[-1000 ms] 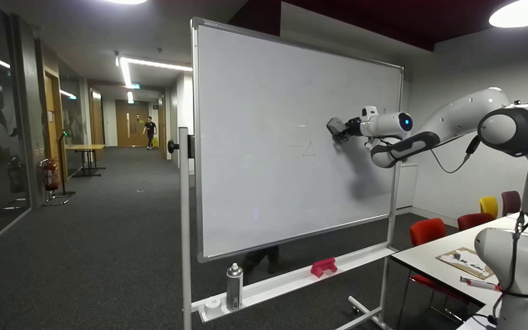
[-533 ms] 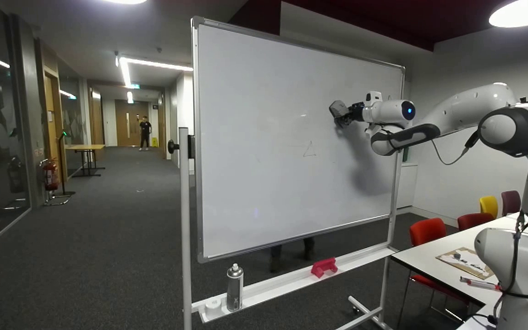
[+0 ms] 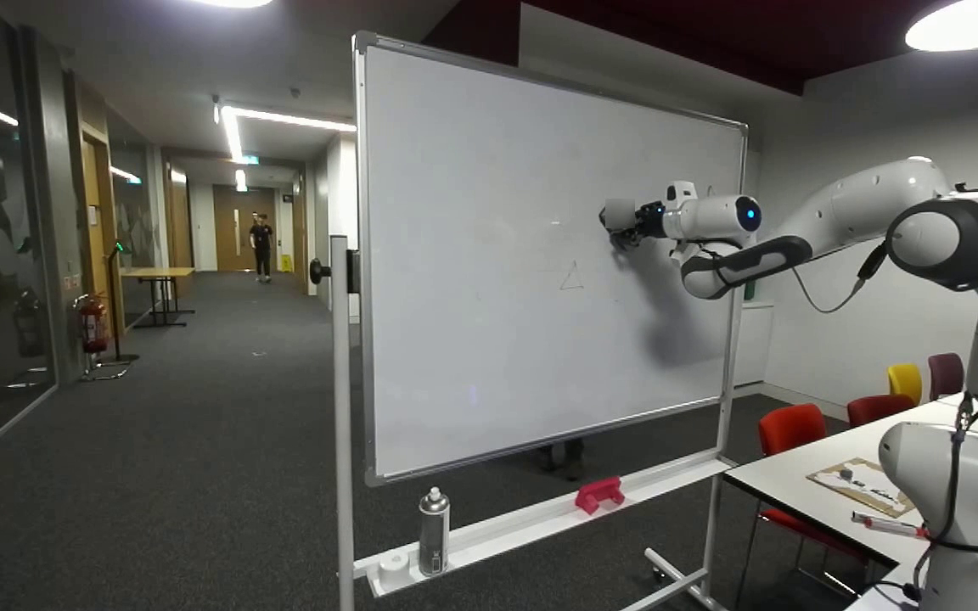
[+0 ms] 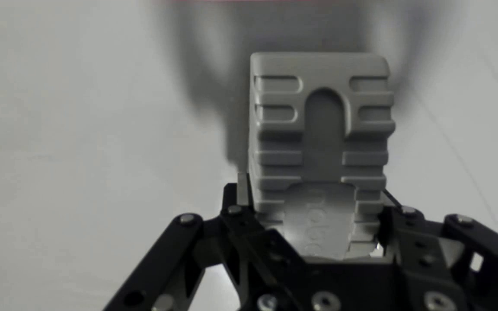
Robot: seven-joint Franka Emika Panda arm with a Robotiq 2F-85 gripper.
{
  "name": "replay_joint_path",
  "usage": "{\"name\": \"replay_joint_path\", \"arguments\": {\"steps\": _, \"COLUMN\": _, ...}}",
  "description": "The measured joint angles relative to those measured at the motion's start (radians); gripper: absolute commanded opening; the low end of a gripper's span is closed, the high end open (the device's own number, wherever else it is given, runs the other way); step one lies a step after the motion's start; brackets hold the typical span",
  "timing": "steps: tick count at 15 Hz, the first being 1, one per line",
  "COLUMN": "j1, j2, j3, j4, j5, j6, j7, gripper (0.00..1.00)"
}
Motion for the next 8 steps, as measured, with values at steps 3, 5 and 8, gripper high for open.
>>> {"name": "replay_joint_path", "arguments": {"steps": 3, "j1": 0.000, "j2": 0.000, "j3": 0.017, "j4": -0.054, "j5": -0.004, "j6": 0.002, "j7": -0.042, "gripper": 0.35}}
{"name": "replay_joint_path", "arguments": {"steps": 5, "j1": 0.000, "j2": -0.001, "j3": 0.022, "j4": -0.079, "j5": -0.004, "j6": 0.005, "j7": -0.052, "gripper": 0.35}}
{"name": "replay_joint_path", "arguments": {"steps": 8, "j1": 0.004, "j2": -0.018, "j3": 0.021, "j4": -0.076, "j5": 0.018, "j6": 0.009, "j7": -0.042, "gripper": 0.35}}
